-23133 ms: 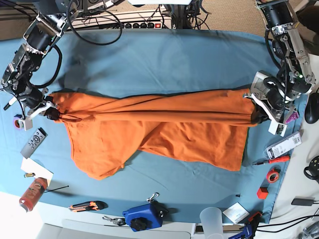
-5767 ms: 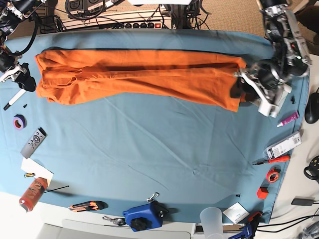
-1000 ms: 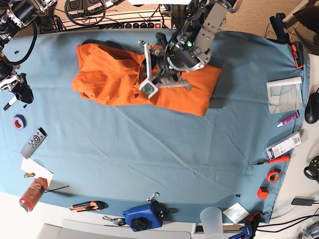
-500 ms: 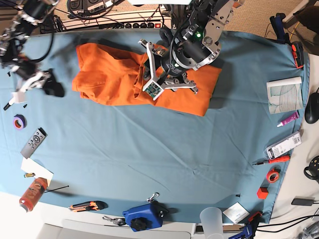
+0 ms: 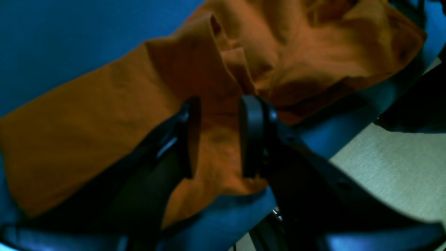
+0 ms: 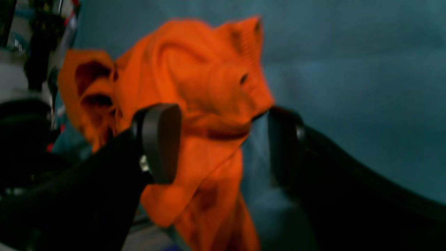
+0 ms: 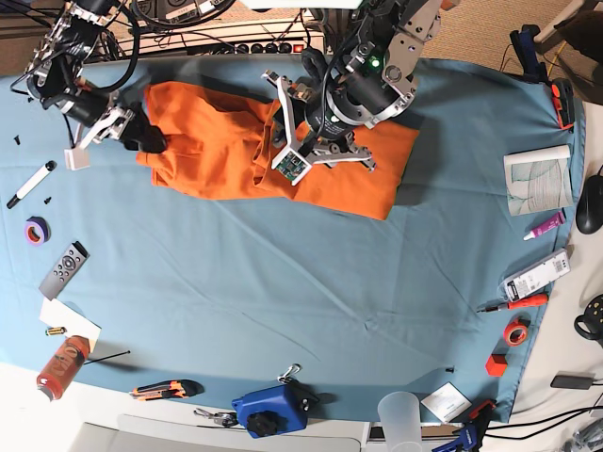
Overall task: Layout the t-shirt on the table in an organized manner, then fold the t-shirt properly
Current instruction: 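Grasp the other strip end with the right gripper and fold it inward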
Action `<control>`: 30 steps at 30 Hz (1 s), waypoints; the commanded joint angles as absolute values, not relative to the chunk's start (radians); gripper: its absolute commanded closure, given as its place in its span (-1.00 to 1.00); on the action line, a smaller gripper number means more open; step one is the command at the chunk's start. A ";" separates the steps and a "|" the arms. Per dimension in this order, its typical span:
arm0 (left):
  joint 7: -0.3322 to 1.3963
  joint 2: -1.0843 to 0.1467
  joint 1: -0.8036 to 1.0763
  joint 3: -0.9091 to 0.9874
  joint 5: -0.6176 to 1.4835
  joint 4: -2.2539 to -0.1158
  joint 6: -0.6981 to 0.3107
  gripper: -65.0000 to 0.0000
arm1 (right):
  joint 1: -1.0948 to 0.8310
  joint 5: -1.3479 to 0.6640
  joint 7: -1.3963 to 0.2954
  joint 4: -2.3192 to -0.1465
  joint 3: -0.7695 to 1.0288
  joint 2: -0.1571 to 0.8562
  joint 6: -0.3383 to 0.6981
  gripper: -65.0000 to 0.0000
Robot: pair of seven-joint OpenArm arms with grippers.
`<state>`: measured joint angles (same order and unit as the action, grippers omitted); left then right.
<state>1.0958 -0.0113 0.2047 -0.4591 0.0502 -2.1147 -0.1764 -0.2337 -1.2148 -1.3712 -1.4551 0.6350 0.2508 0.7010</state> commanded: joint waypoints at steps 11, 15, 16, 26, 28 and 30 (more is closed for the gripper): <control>1.077 -0.003 0.200 -0.462 0.056 -2.131 -0.177 0.45 | -0.235 -0.984 -1.354 -1.465 0.411 0.260 0.698 -0.19; 1.077 -0.003 0.200 -0.462 0.057 -2.131 -0.177 0.45 | -0.218 -0.957 -1.357 -1.465 0.427 0.261 0.698 0.50; 1.077 -0.003 0.200 -0.462 0.057 -2.131 -0.177 0.45 | -0.210 -0.947 -1.357 -1.465 0.436 0.261 0.698 0.76; 1.077 -0.003 0.200 -0.462 0.057 -2.132 -0.119 0.45 | -0.032 -0.728 -1.261 -1.465 0.524 0.354 0.698 1.00; 1.077 -0.002 0.199 -0.462 0.057 -2.132 -0.120 0.45 | 0.009 -0.676 -1.239 -1.465 0.525 0.398 0.698 1.00; 1.077 -0.003 0.200 -0.462 0.057 -2.132 -0.120 0.45 | 0.046 -0.626 -1.222 -1.465 0.525 0.441 0.698 1.00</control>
<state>1.0966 -0.0113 0.2047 -0.4591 0.0502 -2.1147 -0.1230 0.0269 -0.6147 -1.2518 -1.4502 0.5179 0.4171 0.6991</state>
